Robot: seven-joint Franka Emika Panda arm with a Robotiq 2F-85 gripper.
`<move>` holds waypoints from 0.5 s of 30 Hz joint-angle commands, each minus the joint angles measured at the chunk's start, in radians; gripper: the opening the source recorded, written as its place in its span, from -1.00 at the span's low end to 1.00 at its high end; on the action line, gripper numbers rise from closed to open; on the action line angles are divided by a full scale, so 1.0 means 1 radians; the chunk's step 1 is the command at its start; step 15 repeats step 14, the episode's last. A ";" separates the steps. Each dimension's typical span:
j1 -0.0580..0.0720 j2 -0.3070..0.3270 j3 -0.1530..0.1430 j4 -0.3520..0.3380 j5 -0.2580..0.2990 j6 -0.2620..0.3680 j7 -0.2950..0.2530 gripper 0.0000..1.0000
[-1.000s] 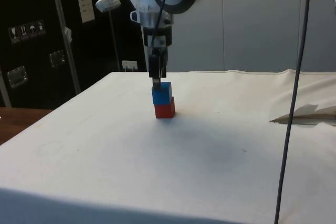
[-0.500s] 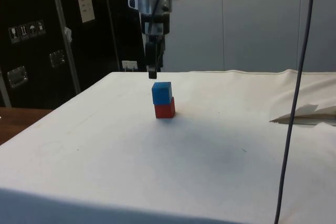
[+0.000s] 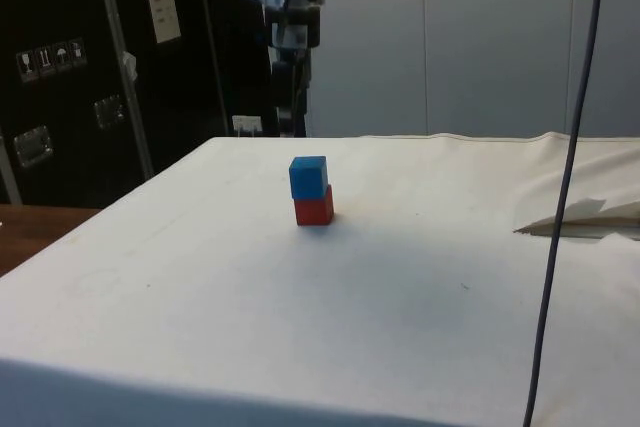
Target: Stack the two cubes.
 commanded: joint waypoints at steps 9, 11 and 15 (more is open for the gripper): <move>0.001 -0.009 -0.001 0.031 -0.004 -0.067 0.003 1.00; 0.001 -0.012 -0.001 0.039 -0.004 -0.081 0.002 1.00; 0.000 -0.011 0.000 0.041 0.000 -0.076 0.000 1.00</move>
